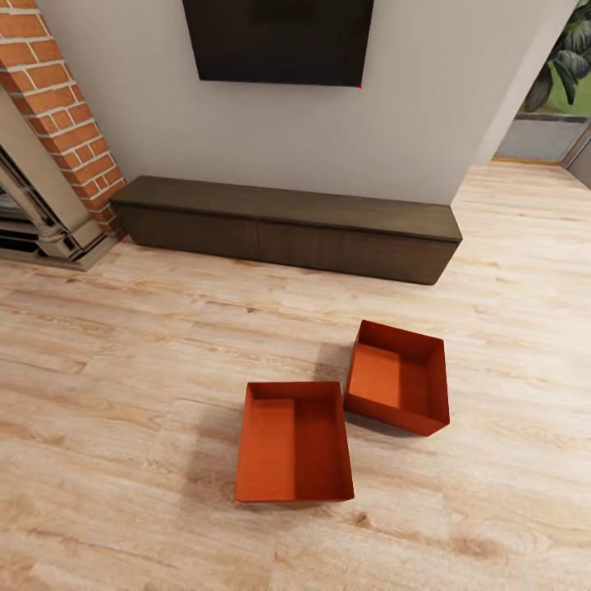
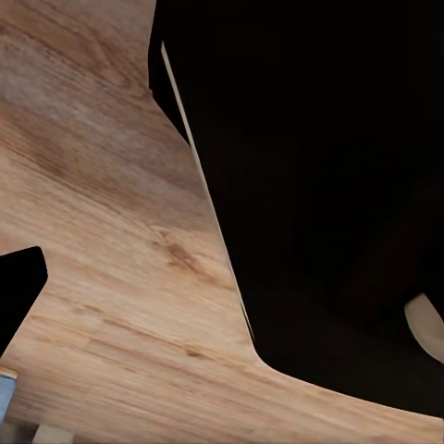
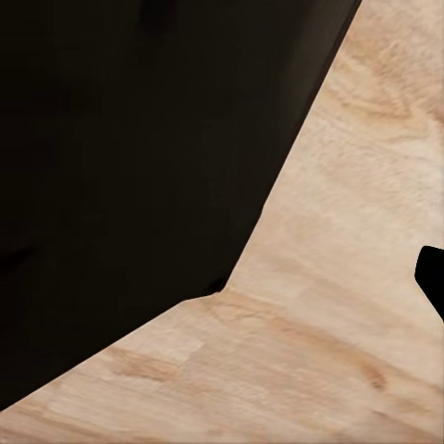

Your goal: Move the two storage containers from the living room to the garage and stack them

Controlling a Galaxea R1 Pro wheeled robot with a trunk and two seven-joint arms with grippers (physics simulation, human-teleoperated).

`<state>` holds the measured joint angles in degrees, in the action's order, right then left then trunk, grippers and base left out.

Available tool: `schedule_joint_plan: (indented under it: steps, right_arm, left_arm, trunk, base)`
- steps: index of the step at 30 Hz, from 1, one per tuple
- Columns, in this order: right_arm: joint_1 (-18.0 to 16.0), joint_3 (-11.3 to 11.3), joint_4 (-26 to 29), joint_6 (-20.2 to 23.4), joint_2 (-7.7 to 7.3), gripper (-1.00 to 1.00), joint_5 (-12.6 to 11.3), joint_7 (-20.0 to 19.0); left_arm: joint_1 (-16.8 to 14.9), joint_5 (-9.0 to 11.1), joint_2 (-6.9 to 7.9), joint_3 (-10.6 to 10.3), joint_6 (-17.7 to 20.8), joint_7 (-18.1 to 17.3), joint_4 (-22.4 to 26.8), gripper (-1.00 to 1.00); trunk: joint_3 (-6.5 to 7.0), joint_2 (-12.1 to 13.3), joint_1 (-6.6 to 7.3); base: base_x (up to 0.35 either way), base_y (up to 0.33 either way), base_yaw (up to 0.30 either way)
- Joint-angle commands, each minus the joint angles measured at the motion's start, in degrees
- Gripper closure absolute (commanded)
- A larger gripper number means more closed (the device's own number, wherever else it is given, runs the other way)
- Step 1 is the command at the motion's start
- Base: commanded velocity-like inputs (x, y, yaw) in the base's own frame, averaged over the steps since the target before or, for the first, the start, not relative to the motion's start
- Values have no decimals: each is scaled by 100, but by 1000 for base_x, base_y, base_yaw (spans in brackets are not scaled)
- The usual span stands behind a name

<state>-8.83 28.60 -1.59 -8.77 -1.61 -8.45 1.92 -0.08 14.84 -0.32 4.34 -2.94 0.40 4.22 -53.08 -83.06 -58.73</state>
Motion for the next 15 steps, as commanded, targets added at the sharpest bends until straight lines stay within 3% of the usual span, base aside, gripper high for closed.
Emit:
schedule_joint_plan:
  steps: [1, 15]
  right_arm:
    - [-5, 49, -17, -33, 3, -100, -56, 2]
    - [-5, 73, -17, -3, 10, -100, -12, -12]
  left_arm:
    - [-1, 1, -3, 41, -14, 4, 0, -100]
    - [-1, 2, -3, 41, -14, 4, 0, -100]
  trunk:
    - [-4, -1, 0]
    - [-39, -1, 0]
  base:
    - [0, 0, 0]
    - [0, 0, 0]
